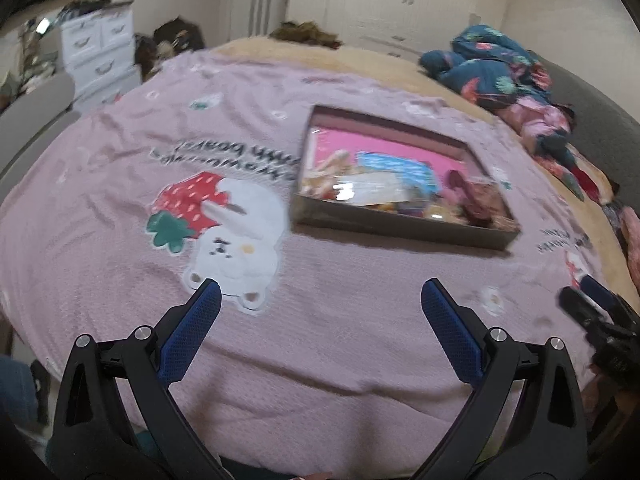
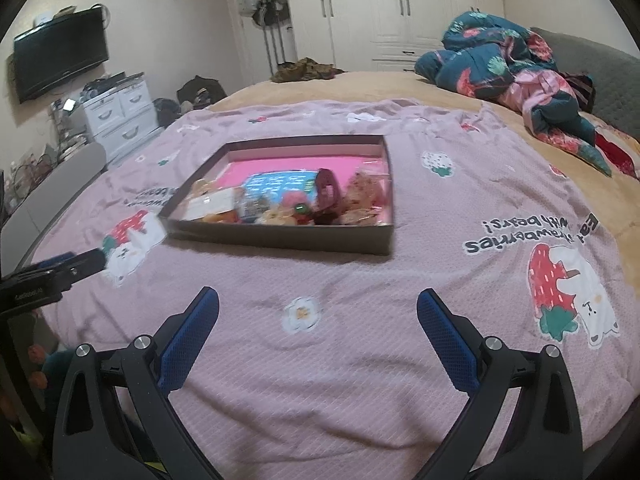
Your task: Organize jewelry
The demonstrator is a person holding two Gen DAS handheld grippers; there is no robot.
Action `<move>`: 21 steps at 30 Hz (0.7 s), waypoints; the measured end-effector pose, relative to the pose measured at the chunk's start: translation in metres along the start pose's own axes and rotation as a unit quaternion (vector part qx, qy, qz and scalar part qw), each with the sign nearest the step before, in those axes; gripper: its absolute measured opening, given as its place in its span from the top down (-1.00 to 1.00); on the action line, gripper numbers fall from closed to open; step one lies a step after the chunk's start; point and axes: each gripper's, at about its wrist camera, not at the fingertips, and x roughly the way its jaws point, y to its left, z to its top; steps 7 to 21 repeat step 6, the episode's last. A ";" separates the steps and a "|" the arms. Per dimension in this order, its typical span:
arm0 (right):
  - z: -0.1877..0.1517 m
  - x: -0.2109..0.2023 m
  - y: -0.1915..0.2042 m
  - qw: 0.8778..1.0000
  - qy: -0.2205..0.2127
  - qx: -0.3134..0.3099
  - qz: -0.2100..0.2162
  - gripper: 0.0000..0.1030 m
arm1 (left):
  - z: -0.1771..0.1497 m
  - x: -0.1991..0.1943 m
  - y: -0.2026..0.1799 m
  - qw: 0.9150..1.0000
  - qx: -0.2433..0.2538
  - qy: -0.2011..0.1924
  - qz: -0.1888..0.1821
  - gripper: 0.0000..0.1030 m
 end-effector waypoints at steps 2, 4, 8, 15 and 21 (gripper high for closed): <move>0.007 0.012 -0.022 1.000 0.002 0.023 -0.018 -0.92 | 0.010 0.014 0.024 0.999 -0.031 0.013 0.022 -0.82; 0.014 0.029 -0.054 0.997 0.011 0.048 -0.056 -0.92 | 0.022 0.028 0.050 0.997 -0.056 0.017 0.048 -0.82; 0.020 0.044 -0.086 0.993 0.016 0.073 -0.089 -0.92 | 0.038 0.045 0.079 0.994 -0.071 0.018 0.083 -0.82; 0.020 0.044 -0.086 0.993 0.016 0.073 -0.089 -0.92 | 0.038 0.045 0.079 0.994 -0.071 0.018 0.083 -0.82; 0.020 0.044 -0.086 0.993 0.016 0.073 -0.089 -0.92 | 0.038 0.045 0.079 0.994 -0.071 0.018 0.083 -0.82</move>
